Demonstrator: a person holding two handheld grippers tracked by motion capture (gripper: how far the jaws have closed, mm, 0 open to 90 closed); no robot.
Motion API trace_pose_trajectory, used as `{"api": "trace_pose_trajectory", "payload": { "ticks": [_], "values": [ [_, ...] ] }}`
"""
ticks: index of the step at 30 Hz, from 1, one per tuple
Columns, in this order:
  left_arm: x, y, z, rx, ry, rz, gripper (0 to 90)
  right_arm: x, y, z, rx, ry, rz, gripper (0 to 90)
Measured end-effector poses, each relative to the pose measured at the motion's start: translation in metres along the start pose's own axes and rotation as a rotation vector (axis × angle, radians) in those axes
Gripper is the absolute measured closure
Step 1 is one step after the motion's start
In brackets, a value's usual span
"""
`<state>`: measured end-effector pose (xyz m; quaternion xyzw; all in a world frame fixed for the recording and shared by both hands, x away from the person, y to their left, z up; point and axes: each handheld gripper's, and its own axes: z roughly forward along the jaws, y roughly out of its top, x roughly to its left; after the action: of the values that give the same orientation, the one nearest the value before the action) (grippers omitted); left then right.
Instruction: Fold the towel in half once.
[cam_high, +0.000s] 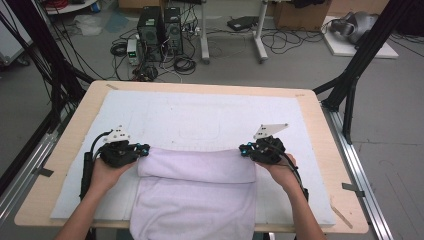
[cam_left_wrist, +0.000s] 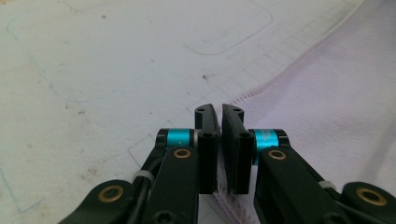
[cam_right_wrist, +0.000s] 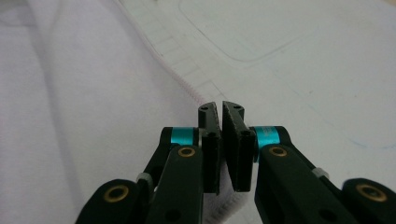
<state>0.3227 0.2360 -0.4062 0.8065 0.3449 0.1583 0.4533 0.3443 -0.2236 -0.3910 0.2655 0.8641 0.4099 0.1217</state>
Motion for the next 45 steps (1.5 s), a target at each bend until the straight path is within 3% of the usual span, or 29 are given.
{"api": "trace_pose_trajectory", "payload": {
  "ticks": [5,8,10,12,13,15,18,23,27,31,33,37,39,41,45],
  "values": [
    [-0.022,-0.001,-0.023,-0.043,-0.019,0.054,84.8,0.024,0.001,-0.024,-0.065,0.021,-0.046,85.6],
    [-0.038,-0.011,-0.040,-0.050,-0.053,0.084,84.9,0.044,-0.007,-0.039,-0.096,0.045,-0.063,85.7],
    [-0.051,-0.022,-0.052,-0.042,-0.085,0.100,84.6,0.060,-0.015,-0.047,-0.088,0.082,-0.082,85.5],
    [-0.057,-0.031,-0.057,-0.037,-0.104,0.093,80.2,0.075,-0.023,-0.054,-0.086,0.126,-0.119,82.3],
    [-0.058,-0.035,-0.059,-0.037,-0.119,0.080,73.4,0.080,-0.027,-0.057,-0.095,0.161,-0.126,79.5],
    [-0.057,-0.037,-0.060,-0.029,-0.114,0.069,62.3,0.082,-0.030,-0.059,-0.091,0.162,-0.129,75.0],
    [-0.048,-0.032,-0.055,-0.034,-0.093,0.060,58.6,0.071,-0.031,-0.056,-0.098,0.151,-0.099,70.6],
    [-0.034,-0.021,-0.032,-0.026,-0.055,0.046,55.4,0.042,-0.030,-0.037,-0.024,0.074,-0.037,60.2],
    [-0.022,-0.017,-0.009,0.018,0.001,0.052,52.3,0.020,-0.034,-0.020,0.039,0.004,0.017,54.5],
    [-0.004,-0.024,0.017,0.125,0.043,0.031,46.1,0.004,-0.042,-0.006,0.090,-0.013,0.041,51.6],
    [0.002,-0.026,0.023,0.130,0.028,-0.005,43.5,-0.001,-0.045,-0.001,0.121,-0.004,0.069,47.5],
    [0.001,-0.028,0.031,0.143,0.022,0.004,44.1,-0.006,-0.049,0.006,0.159,0.009,0.124,44.0],
    [0.001,-0.028,0.031,0.143,0.020,0.001,44.9,-0.005,-0.050,0.010,0.182,0.008,0.123,44.1],
    [0.000,-0.028,0.030,0.145,0.007,0.003,49.5,-0.004,-0.051,0.009,0.175,0.000,0.112,47.6],
    [-0.002,-0.026,0.029,0.154,-0.035,0.011,67.0,0.003,-0.055,0.008,0.140,-0.015,0.107,57.5]
  ]
}}
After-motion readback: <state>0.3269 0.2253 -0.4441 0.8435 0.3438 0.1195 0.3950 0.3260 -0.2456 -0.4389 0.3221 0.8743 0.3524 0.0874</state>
